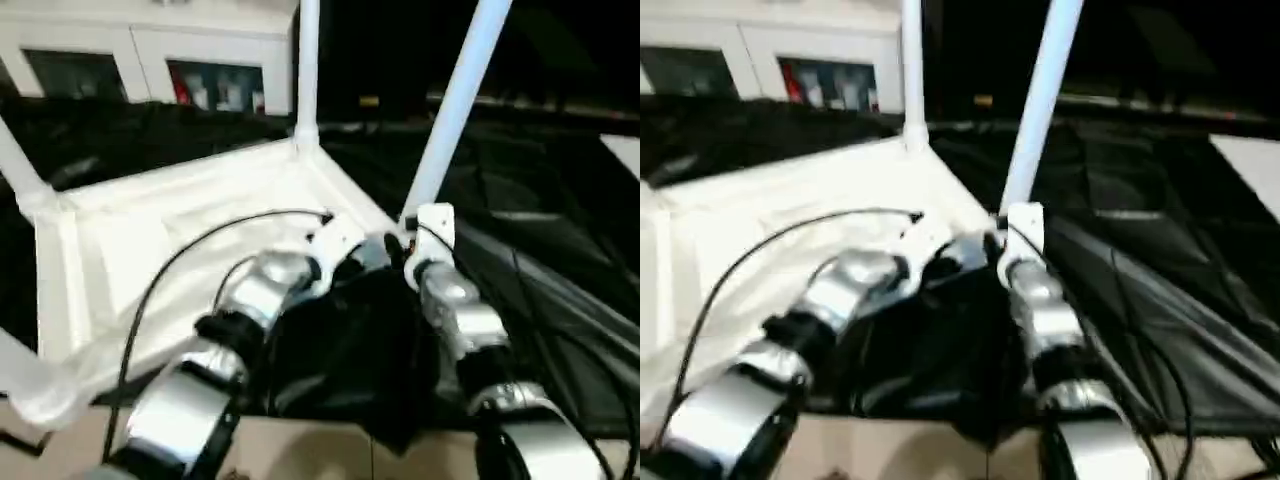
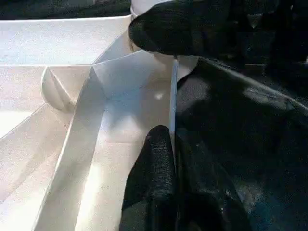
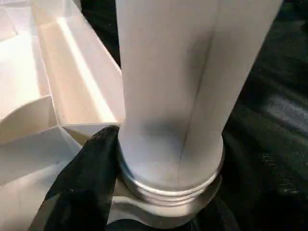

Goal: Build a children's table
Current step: Rotate leg to tighten

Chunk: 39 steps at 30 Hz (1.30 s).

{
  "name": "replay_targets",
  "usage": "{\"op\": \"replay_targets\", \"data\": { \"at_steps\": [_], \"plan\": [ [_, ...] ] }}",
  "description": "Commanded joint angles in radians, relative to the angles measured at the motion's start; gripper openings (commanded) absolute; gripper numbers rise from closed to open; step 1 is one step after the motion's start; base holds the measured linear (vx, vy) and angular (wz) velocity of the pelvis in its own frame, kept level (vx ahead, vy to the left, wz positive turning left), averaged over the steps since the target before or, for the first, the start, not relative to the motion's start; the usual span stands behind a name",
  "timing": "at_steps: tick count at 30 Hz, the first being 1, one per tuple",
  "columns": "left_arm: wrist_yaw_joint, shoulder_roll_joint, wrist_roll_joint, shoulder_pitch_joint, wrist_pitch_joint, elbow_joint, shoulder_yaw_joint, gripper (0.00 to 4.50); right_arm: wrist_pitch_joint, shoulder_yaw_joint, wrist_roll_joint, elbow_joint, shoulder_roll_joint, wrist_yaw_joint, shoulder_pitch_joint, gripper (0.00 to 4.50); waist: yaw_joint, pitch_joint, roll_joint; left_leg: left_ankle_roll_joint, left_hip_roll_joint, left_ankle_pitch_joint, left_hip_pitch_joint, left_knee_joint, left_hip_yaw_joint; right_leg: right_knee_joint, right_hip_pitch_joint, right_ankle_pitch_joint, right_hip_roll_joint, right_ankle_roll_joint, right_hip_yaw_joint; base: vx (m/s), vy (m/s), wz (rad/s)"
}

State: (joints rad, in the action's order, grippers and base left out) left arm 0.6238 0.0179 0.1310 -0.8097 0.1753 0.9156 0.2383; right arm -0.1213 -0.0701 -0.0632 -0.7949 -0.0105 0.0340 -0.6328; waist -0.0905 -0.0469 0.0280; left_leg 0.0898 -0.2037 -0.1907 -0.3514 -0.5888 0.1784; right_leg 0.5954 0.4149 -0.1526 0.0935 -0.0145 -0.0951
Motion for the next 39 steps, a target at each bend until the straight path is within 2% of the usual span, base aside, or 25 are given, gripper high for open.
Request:
{"op": "replay_targets", "data": {
  "at_steps": [1, 5, 6, 8, 11, 14, 16, 17, 20, 22, 23, 24, 25, 29, 35, 36, 39],
  "plan": [
    [-0.119, -0.034, -0.031, -0.004, -0.037, 0.035, -0.052, 0.0, 0.055, 0.042, 0.001, 0.001, 0.07, -0.027, -0.026, 2.72, 0.004, 0.067, 0.014, -0.05, -0.014, -0.156, -0.004, 0.067, 0.0, -0.07, -0.057, -0.27, 0.053, -0.148, 0.047, 0.0, 0.0, 0.0],
    [-0.024, -0.002, -0.04, 0.018, -0.068, 0.0, -0.043, 0.0, 0.063, 0.035, -0.009, 0.01, 0.025, -0.106, -0.02, 2.72, 0.005, 0.065, 0.015, -0.055, -0.015, -0.176, -0.002, 0.068, 0.001, -0.073, -0.057, -0.291, 0.053, -0.15, 0.047, 0.0, 0.0, 0.0],
    [-0.024, -0.002, -0.04, 0.018, -0.068, 0.0, -0.043, 0.0, 0.063, 0.035, -0.009, 0.01, 0.025, -0.106, -0.02, 2.72, 0.005, 0.065, 0.016, -0.06, -0.014, -0.178, -0.005, 0.068, 0.0, -0.073, -0.06, -0.295, 0.054, -0.147, 0.047, 0.0, 0.0, 0.0],
    [0.027, 0.012, -0.044, 0.033, -0.098, -0.024, -0.035, 0.0, 0.062, 0.049, 0.0, 0.034, -0.007, -0.153, -0.013, 3.28, 0.004, 0.066, 0.016, -0.062, -0.015, -0.173, -0.005, 0.068, 0.0, -0.072, -0.06, -0.292, 0.054, -0.147, 0.047, 0.0, 0.0, 0.0],
    [0.116, 0.054, -0.048, 0.068, -0.141, -0.074, -0.014, 0.0, 0.035, 0.059, 0.004, 0.108, -0.083, -0.222, 0.007, 3.63, 0.005, 0.067, 0.019, -0.081, -0.017, -0.14, -0.014, 0.067, -0.001, -0.067, -0.066, -0.262, 0.053, -0.15, 0.046, 0.0, 0.0, 0.0],
    [0.167, 0.079, -0.056, 0.091, -0.15, -0.111, -0.007, 0.0, 0.005, 0.068, 0.004, 0.155, -0.133, -0.274, 0.022, 3.82, 0.006, 0.064, 0.018, -0.081, -0.019, -0.142, -0.005, 0.065, 0.004, -0.071, -0.058, -0.282, 0.053, -0.153, 0.049, 0.0, 0.0, 0.0],
    [0.213, 0.103, -0.067, 0.113, -0.159, -0.146, -0.003, 0.0, -0.049, 0.099, -0.011, 0.217, -0.187, -0.395, 0.047, 3.86, 0.002, 0.063, 0.017, -0.081, -0.02, -0.153, -0.006, 0.068, 0.001, -0.071, -0.063, -0.298, 0.051, -0.15, 0.047, 0.0, 0.0, 0.0],
    [0.226, 0.11, -0.07, 0.12, -0.159, -0.157, -0.003, 0.0, -0.068, 0.108, -0.016, 0.236, -0.201, -0.435, 0.056, 4.08, 0.002, 0.061, 0.016, -0.083, -0.022, -0.16, -0.004, 0.067, 0.002, -0.074, -0.058, -0.3, 0.052, -0.149, 0.05, 0.0, 0.0, 0.0],
    [0.31, 0.156, -0.081, 0.154, -0.166, -0.213, 0.013, 0.0, -0.165, 0.178, -0.06, 0.349, -0.297, -0.665, 0.116, 4.29, 0.0, 0.061, 0.019, -0.083, -0.024, -0.178, -0.006, 0.068, 0.0, -0.073, -0.062, -0.305, 0.052, -0.148, 0.049, 0.0, 0.0, 0.0],
    [0.354, 0.18, -0.094, 0.174, -0.162, -0.247, 0.017, 0.0, -0.183, 0.205, -0.07, 0.392, -0.342, -0.745, 0.142, 4.47, 0.001, 0.063, 0.02, -0.079, -0.024, -0.181, -0.006, 0.067, 0.0, -0.074, -0.059, -0.324, 0.055, -0.149, 0.049, 0.0, 0.0, 0.0],
    [0.379, 0.19, -0.102, 0.184, -0.161, -0.266, 0.018, 0.0, -0.182, 0.219, -0.066, 0.403, -0.362, -0.775, 0.151, 4.47, -0.001, 0.065, 0.019, -0.077, -0.025, -0.176, -0.006, 0.066, 0.0, -0.072, -0.06, -0.315, 0.056, -0.152, 0.049, 0.0, 0.0, 0.0],
    [0.393, 0.196, -0.107, 0.189, -0.162, -0.278, 0.019, 0.0, -0.178, 0.225, -0.062, 0.405, -0.371, -0.787, 0.154, 4.47, 0.002, 0.06, 0.019, -0.074, -0.027, -0.175, -0.01, 0.07, -0.002, -0.072, -0.058, -0.317, 0.055, -0.154, 0.049, 0.0, 0.0, 0.0],
    [0.427, 0.205, -0.12, 0.204, -0.147, -0.31, 0.018, 0.0, -0.182, 0.229, -0.061, 0.406, -0.38, -0.806, 0.156, 4.47, 0.003, 0.058, 0.022, -0.073, -0.027, -0.185, -0.009, 0.07, 0.0, -0.076, -0.056, -0.34, 0.055, -0.15, 0.048, 0.0, 0.0, 0.0],
    [0.469, 0.217, -0.129, 0.221, -0.135, -0.349, 0.026, 0.0, -0.192, 0.249, -0.044, 0.414, -0.389, -0.829, 0.158, 4.47, 0.002, 0.059, 0.02, -0.06, -0.026, -0.19, -0.005, 0.069, 0.0, -0.078, -0.052, -0.375, 0.056, -0.14, 0.05, 0.0, 0.0, 0.0],
    [0.497, 0.233, -0.137, 0.24, -0.109, -0.392, 0.04, 0.0, -0.213, 0.255, -0.052, 0.425, -0.387, -0.846, 0.159, 4.47, 0.002, 0.061, 0.022, -0.057, -0.026, -0.165, -0.007, 0.068, -0.001, -0.07, -0.055, -0.327, 0.056, -0.149, 0.05, 0.0, 0.0, 0.0],
    [0.497, 0.233, -0.137, 0.24, -0.109, -0.392, 0.04, 0.0, -0.213, 0.255, -0.052, 0.425, -0.387, -0.846, 0.159, 4.21, 0.003, 0.062, 0.022, -0.058, -0.026, -0.161, -0.008, 0.068, -0.001, -0.069, -0.056, -0.32, 0.056, -0.151, 0.05, 0.0, 0.0, 0.0],
    [0.5, 0.237, -0.129, 0.246, -0.104, -0.4, 0.037, 0.0, -0.205, 0.246, -0.047, 0.408, -0.38, -0.833, 0.155, 4.13, 0.003, 0.061, 0.022, -0.059, -0.025, -0.157, -0.008, 0.067, 0.0, -0.069, -0.056, -0.312, 0.055, -0.154, 0.05, 0.0, 0.0, 0.0]
  ]
}}
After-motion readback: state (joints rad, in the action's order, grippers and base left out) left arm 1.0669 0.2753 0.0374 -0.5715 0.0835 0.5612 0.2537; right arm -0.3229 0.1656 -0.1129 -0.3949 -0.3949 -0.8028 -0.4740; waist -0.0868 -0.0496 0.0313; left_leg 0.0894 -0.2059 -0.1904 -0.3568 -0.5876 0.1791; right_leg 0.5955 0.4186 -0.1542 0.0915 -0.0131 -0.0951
